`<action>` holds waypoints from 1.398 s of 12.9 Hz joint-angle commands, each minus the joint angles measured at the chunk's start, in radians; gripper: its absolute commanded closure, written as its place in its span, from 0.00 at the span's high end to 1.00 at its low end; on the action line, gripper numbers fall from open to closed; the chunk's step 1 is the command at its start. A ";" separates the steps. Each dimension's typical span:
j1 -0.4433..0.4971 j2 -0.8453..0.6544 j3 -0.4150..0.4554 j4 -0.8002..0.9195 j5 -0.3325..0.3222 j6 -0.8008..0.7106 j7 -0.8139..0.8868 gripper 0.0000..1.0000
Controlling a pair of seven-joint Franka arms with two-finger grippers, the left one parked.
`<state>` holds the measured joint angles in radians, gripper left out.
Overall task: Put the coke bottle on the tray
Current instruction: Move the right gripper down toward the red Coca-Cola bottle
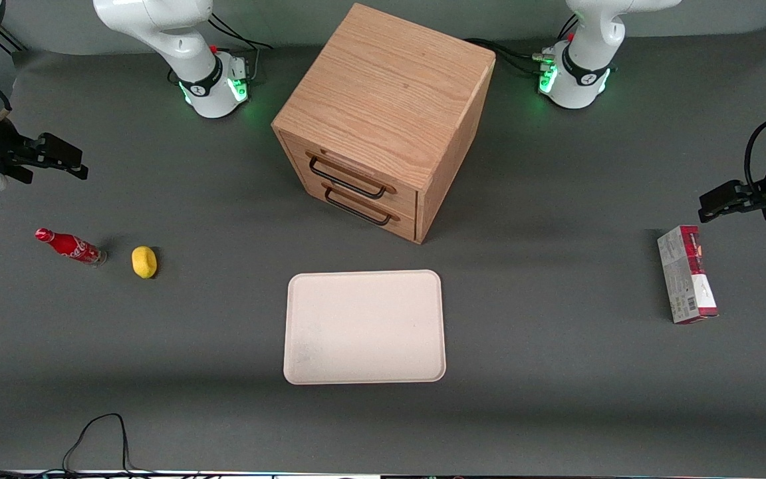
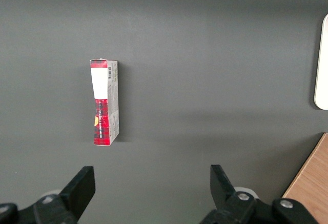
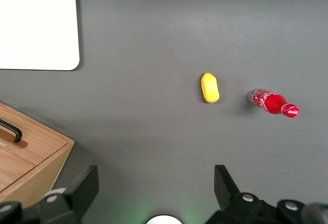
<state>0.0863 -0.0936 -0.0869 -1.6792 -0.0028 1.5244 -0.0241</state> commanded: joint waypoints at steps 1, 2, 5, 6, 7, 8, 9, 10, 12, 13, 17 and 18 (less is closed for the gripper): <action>0.001 0.012 0.006 0.023 0.018 -0.024 0.027 1.00; 0.000 0.015 0.006 0.023 0.018 -0.024 0.024 1.00; 0.000 0.018 -0.042 -0.019 -0.041 -0.015 -0.073 1.00; 0.000 0.012 -0.094 -0.064 -0.066 0.025 -0.101 1.00; 0.001 0.012 -0.149 -0.101 -0.069 0.083 -0.173 1.00; 0.001 0.015 -0.193 -0.135 -0.071 0.133 -0.253 1.00; 0.003 0.018 -0.248 -0.173 -0.072 0.182 -0.310 1.00; 0.001 0.017 -0.282 -0.210 -0.072 0.233 -0.367 1.00; 0.001 0.021 -0.358 -0.282 -0.071 0.342 -0.475 1.00; 0.001 0.028 -0.385 -0.327 -0.071 0.403 -0.512 1.00; 0.001 0.102 -0.483 -0.436 -0.057 0.627 -0.650 1.00; 0.000 0.132 -0.497 -0.453 -0.049 0.679 -0.677 1.00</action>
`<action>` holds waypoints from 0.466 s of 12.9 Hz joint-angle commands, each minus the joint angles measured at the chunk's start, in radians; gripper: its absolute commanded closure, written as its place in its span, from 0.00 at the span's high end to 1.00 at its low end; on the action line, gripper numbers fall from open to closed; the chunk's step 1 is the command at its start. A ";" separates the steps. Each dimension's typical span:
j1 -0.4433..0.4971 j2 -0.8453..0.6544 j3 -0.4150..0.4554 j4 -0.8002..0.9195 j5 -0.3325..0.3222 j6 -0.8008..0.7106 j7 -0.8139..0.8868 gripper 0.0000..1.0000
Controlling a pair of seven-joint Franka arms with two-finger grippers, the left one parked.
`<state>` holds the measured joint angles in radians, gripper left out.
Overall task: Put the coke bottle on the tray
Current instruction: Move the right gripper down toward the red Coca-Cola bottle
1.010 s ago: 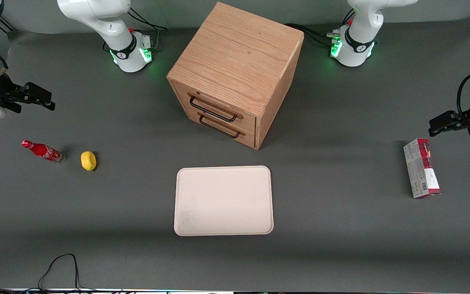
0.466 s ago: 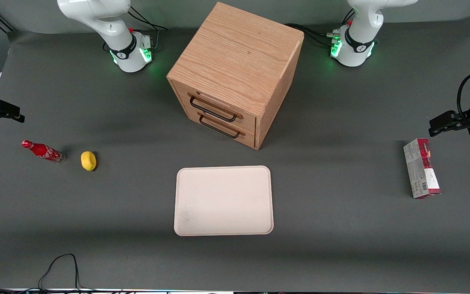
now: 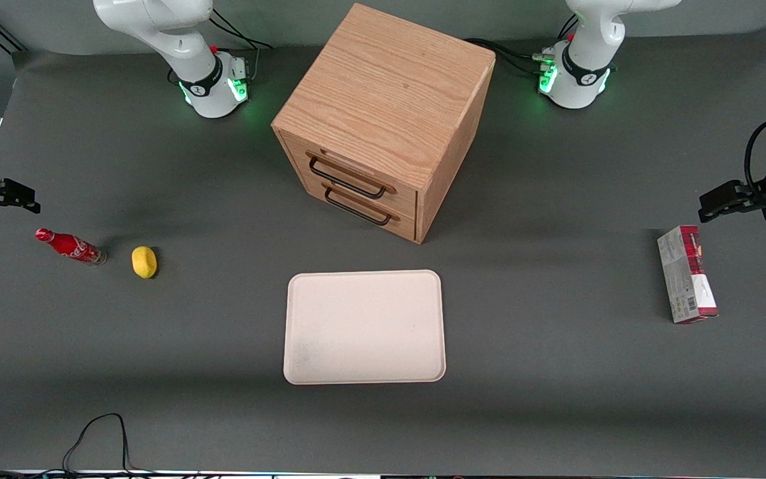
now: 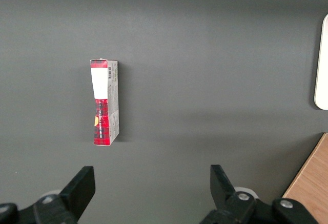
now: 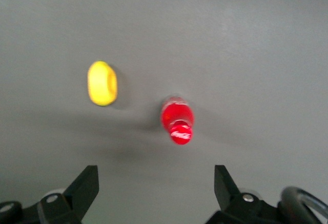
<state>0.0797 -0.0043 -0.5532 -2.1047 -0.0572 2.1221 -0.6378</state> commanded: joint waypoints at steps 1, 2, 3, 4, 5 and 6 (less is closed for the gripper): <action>0.005 0.068 -0.039 -0.043 0.037 0.122 -0.086 1.00; 0.003 0.096 -0.045 -0.047 0.083 0.142 -0.123 1.00; 0.003 0.130 -0.053 -0.047 0.133 0.157 -0.158 1.00; 0.003 0.162 -0.054 -0.047 0.181 0.179 -0.196 1.00; 0.003 0.187 -0.054 -0.046 0.219 0.197 -0.223 1.00; 0.003 0.204 -0.054 -0.047 0.235 0.203 -0.233 1.00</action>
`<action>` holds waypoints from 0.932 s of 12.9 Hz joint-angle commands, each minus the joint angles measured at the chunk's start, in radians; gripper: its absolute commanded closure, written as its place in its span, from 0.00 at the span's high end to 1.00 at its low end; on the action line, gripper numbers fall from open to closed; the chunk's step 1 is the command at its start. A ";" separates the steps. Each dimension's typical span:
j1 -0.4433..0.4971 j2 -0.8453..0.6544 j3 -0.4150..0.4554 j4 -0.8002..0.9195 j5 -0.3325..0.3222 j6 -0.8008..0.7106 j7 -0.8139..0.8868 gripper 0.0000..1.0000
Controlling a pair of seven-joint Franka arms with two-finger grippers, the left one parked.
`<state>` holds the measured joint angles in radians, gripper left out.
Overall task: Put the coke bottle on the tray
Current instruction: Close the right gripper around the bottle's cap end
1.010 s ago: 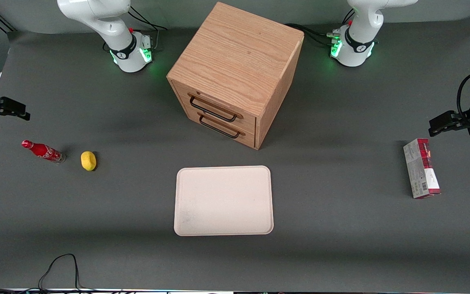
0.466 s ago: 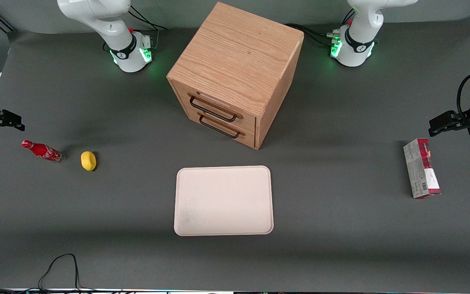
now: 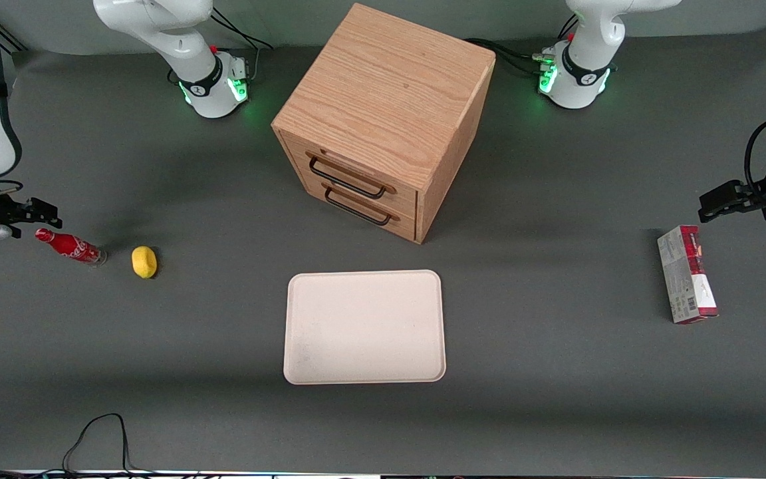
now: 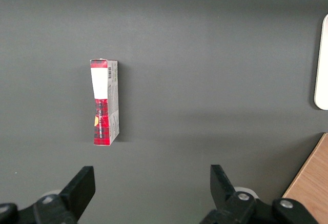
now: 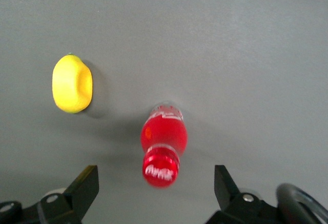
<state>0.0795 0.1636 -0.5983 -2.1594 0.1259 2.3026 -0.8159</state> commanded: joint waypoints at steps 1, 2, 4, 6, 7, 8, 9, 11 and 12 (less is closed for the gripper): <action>0.003 0.039 -0.011 0.006 0.052 0.024 -0.055 1.00; 0.003 0.039 -0.011 0.004 0.052 0.024 -0.055 0.99; 0.000 0.040 -0.011 0.003 0.051 0.024 -0.057 0.91; 0.002 0.039 -0.011 0.001 0.051 0.023 -0.074 0.66; 0.002 0.039 -0.011 0.003 0.051 0.023 -0.078 0.51; 0.002 0.039 -0.011 0.004 0.051 0.023 -0.078 0.37; 0.002 0.039 -0.011 0.006 0.051 0.023 -0.078 0.27; 0.005 0.037 -0.009 0.010 0.051 0.021 -0.074 0.13; 0.008 0.030 -0.008 0.013 0.051 0.020 -0.066 0.10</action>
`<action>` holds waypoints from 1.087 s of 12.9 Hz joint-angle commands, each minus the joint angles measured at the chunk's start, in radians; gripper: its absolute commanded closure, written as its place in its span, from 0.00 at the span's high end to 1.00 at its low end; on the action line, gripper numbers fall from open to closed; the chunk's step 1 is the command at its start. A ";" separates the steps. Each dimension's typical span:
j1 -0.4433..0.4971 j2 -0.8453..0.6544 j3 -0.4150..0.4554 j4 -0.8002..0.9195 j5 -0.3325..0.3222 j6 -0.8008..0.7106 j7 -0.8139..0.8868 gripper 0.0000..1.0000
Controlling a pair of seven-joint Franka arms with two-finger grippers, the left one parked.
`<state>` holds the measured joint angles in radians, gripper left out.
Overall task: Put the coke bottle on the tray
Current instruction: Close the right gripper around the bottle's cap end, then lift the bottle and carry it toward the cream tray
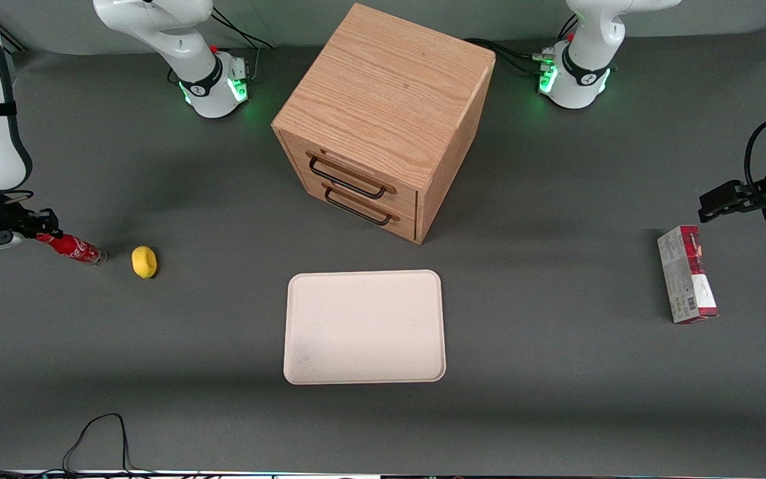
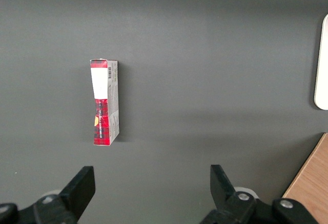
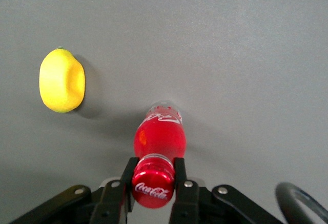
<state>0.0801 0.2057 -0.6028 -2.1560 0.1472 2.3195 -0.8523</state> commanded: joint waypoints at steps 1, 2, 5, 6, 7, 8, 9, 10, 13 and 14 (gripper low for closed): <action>0.010 -0.022 0.003 0.021 0.029 -0.003 -0.019 0.08; 0.013 -0.026 0.011 0.054 0.029 -0.035 -0.002 0.07; 0.032 -0.025 0.069 0.247 0.015 -0.272 0.096 0.06; 0.030 -0.025 0.101 0.318 0.008 -0.351 0.123 0.06; 0.030 -0.025 0.130 0.385 -0.011 -0.418 0.160 0.06; 0.029 -0.023 0.161 0.456 -0.023 -0.486 0.209 0.06; 0.027 -0.019 0.197 0.532 -0.029 -0.555 0.255 0.06; 0.027 -0.014 0.230 0.607 -0.031 -0.627 0.304 0.06; 0.026 -0.003 0.340 0.792 -0.070 -0.810 0.458 0.06; 0.026 0.012 0.377 0.853 -0.084 -0.860 0.511 0.06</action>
<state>0.1139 0.1813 -0.2818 -1.4388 0.0963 1.5590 -0.4335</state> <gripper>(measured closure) 0.683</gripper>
